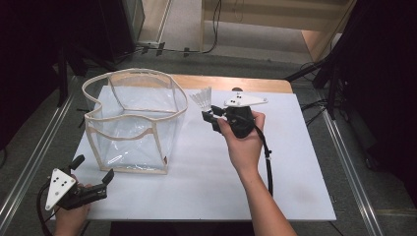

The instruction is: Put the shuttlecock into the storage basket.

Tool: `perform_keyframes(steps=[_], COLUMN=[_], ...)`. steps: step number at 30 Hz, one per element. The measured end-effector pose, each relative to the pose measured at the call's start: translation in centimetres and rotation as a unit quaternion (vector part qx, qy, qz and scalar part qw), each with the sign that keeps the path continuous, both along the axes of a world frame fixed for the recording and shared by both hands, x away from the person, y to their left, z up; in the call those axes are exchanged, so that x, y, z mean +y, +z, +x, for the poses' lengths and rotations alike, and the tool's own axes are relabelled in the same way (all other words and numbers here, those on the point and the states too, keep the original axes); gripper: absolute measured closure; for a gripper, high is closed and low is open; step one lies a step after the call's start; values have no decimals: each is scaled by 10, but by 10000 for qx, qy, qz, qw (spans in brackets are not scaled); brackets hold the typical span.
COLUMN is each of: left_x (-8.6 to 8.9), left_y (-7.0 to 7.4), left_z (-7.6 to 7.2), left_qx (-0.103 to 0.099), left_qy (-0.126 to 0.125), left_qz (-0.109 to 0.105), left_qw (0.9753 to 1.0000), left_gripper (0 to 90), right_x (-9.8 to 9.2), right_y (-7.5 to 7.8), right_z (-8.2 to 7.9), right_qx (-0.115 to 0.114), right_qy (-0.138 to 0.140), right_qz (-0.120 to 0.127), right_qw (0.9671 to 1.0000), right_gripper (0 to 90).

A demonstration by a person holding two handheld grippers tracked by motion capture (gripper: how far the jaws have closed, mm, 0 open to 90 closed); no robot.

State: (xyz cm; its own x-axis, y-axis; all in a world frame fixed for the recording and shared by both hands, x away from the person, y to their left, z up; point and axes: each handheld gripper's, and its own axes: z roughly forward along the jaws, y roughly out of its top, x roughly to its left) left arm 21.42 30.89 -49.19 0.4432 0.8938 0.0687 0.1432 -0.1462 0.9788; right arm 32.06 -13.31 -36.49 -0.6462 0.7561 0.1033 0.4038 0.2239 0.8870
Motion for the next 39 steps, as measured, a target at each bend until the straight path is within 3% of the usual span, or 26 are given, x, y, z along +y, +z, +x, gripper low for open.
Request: perform_keyframes(steps=[25, 39], left_x=[0, 1], left_y=[0, 0], left_z=[0, 0], left_qx=[-1, -3], left_qy=[4, 1], left_qz=[2, 3], left_qw=[10000, 10000], left_gripper=[0, 0], right_x=[12, 25], right_y=[10, 13], right_z=[7, 12], right_qx=[-216, -280], right_qy=[173, 263], right_qz=[296, 323], right_qw=[9992, 9987], right_gripper=[627, 627])
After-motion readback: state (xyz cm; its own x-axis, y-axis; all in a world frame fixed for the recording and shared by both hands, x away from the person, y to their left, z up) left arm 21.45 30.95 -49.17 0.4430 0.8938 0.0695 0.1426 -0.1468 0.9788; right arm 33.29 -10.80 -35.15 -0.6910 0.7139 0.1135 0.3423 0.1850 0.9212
